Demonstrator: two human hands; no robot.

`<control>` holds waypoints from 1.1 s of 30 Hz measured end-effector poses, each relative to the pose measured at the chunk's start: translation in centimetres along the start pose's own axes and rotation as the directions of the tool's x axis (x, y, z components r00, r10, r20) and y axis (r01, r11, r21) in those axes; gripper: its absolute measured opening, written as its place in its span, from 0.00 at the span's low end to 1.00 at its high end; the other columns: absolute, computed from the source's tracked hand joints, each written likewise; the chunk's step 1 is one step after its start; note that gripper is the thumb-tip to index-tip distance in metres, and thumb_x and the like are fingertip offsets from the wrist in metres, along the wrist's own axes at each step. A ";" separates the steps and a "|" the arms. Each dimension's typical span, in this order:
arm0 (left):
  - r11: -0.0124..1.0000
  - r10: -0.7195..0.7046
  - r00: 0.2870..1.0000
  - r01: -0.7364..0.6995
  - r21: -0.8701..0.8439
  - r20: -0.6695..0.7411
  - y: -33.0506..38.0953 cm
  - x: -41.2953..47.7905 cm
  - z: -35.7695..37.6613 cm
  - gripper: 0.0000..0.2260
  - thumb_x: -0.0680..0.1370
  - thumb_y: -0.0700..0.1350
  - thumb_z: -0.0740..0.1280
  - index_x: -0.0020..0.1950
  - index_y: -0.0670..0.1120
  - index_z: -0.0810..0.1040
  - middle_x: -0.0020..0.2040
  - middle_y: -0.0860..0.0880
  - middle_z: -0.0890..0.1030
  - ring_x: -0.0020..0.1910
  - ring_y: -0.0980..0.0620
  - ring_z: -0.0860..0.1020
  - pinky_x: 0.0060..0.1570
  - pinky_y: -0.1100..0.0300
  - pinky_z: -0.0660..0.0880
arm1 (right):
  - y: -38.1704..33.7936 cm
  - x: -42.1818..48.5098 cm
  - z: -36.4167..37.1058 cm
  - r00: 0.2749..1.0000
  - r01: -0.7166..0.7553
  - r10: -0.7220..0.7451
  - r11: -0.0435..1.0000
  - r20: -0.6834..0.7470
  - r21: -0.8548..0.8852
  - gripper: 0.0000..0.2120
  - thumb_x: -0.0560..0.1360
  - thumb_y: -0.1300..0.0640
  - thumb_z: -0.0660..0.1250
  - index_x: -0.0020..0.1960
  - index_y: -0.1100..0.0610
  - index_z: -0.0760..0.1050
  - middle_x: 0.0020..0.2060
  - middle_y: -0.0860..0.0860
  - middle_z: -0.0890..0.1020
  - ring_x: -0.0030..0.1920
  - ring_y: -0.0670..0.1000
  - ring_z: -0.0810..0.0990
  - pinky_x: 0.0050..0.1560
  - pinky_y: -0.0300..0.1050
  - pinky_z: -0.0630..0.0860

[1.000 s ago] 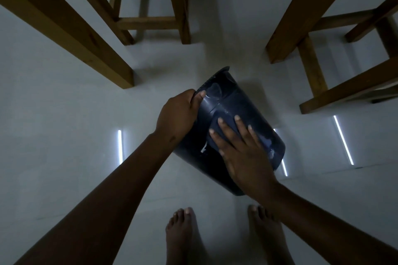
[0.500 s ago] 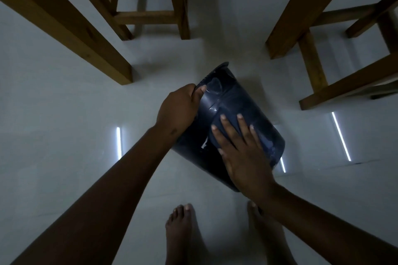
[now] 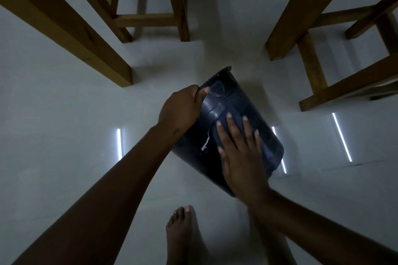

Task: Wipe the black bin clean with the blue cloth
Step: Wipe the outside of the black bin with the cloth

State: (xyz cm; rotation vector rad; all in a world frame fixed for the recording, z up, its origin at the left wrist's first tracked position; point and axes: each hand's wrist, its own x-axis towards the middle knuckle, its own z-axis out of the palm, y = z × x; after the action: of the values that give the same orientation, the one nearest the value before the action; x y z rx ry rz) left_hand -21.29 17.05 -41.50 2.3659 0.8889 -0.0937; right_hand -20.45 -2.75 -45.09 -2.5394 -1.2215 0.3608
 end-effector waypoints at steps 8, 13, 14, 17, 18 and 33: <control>0.999 -0.023 1.000 0.024 -0.027 0.013 0.3 -0.4 0.1 0.18 0.82 0.59 0.51 0.39 0.51 0.69 0.33 0.52 0.75 0.37 0.49 0.76 0.40 0.57 0.70 | 2.6 1.5 -1.2 0.984 -0.137 0.154 0.976 -0.094 0.169 0.24 0.80 0.52 0.48 0.76 0.54 0.57 0.76 0.54 0.61 0.76 0.57 0.60 0.72 0.57 0.64; 1.000 -0.004 1.000 0.003 -0.020 -0.023 0.3 -0.2 0.2 0.18 0.82 0.58 0.51 0.41 0.49 0.70 0.36 0.50 0.75 0.39 0.48 0.75 0.40 0.57 0.67 | 0.6 0.5 -0.1 0.990 0.138 -0.138 0.990 -0.033 -0.006 0.25 0.80 0.52 0.50 0.77 0.49 0.53 0.77 0.50 0.56 0.78 0.58 0.51 0.73 0.60 0.55; 1.000 0.004 1.000 -0.004 -0.026 -0.025 0.5 -0.1 0.2 0.18 0.82 0.58 0.52 0.41 0.48 0.70 0.36 0.50 0.75 0.39 0.48 0.75 0.40 0.57 0.67 | 0.8 1.8 -0.5 0.992 0.119 -0.117 0.992 -0.043 0.033 0.24 0.81 0.52 0.49 0.77 0.50 0.55 0.77 0.50 0.57 0.78 0.57 0.52 0.74 0.60 0.55; 0.993 0.002 1.000 -0.001 -0.120 0.007 0.6 -0.5 -0.1 0.17 0.81 0.58 0.54 0.42 0.47 0.71 0.35 0.52 0.76 0.38 0.50 0.76 0.38 0.56 0.69 | 2.2 4.4 -1.4 0.996 -0.045 0.062 0.968 -0.063 0.245 0.23 0.82 0.50 0.48 0.77 0.50 0.56 0.77 0.50 0.57 0.77 0.55 0.54 0.74 0.59 0.59; 0.984 -0.005 1.000 0.009 -0.176 0.022 0.2 -0.8 -0.3 0.17 0.81 0.58 0.56 0.42 0.47 0.71 0.36 0.52 0.76 0.38 0.52 0.77 0.38 0.56 0.71 | 2.9 4.8 -1.4 0.993 -0.070 0.093 0.954 -0.065 0.292 0.23 0.82 0.49 0.49 0.77 0.50 0.56 0.77 0.49 0.58 0.77 0.54 0.55 0.74 0.58 0.60; 0.996 0.055 0.998 -0.058 -0.064 -0.039 0.8 -1.1 0.0 0.20 0.82 0.59 0.51 0.40 0.47 0.71 0.31 0.52 0.75 0.35 0.50 0.77 0.38 0.55 0.72 | 3.5 5.4 -2.1 0.997 -0.061 0.079 0.902 -0.023 0.427 0.22 0.83 0.48 0.48 0.77 0.48 0.55 0.77 0.47 0.56 0.77 0.49 0.54 0.75 0.48 0.56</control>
State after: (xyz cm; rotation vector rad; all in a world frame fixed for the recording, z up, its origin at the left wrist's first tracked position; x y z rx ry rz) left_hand -21.60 15.95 -40.75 2.3369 0.8293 0.0020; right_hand -13.89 -0.93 -44.95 -2.2009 -0.9159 0.5281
